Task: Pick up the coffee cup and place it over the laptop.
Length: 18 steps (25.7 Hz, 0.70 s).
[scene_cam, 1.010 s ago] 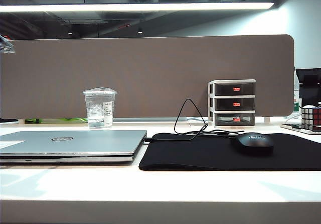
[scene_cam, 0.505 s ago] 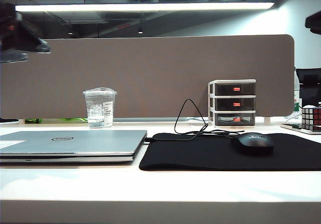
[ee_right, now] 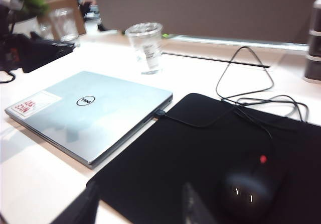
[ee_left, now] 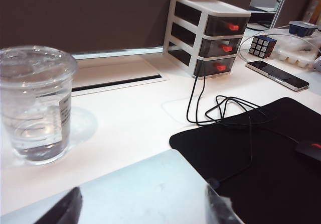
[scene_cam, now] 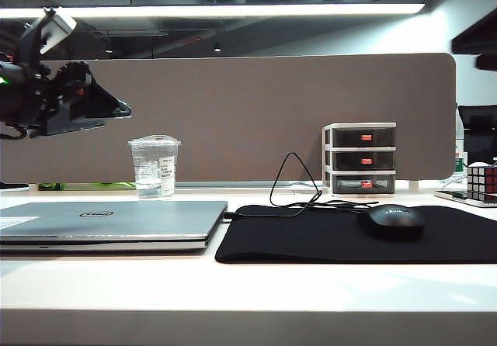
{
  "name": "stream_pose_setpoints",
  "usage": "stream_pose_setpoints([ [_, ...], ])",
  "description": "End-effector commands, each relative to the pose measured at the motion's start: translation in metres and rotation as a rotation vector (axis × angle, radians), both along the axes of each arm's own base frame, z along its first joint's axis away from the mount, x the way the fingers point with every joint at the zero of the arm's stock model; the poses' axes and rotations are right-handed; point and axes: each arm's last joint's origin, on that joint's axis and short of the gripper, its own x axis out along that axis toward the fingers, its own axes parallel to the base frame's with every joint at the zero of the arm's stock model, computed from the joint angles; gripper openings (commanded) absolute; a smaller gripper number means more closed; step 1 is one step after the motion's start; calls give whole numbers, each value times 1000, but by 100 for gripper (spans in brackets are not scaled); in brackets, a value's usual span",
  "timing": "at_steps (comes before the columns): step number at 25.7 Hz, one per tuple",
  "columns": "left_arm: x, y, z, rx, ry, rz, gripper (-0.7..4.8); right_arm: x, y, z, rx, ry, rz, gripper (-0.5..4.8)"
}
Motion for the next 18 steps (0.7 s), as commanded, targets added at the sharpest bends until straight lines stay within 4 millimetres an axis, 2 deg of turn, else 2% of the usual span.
stream_pose_setpoints([
  [1, 16, -1, -1, 28, -65, -25, 313, 27, 8, 27, -8, -85, 29, 258],
  [3, 29, -2, -2, 47, -79, -22, 377, 50, 15, 35, -8, -86, 68, 281],
  [5, 42, -1, -3, 51, -79, 19, 474, 69, 21, 37, -7, -81, 99, 285],
  [8, 67, 0, -9, 62, -82, 51, 479, 95, 29, 40, -3, -96, 120, 285],
  [12, 106, 2, -22, 66, -65, 84, 479, 113, 34, 42, -8, -107, 140, 285],
  [18, 160, 0, -36, 77, -4, 118, 479, 120, 36, 42, -43, -123, 141, 284],
])
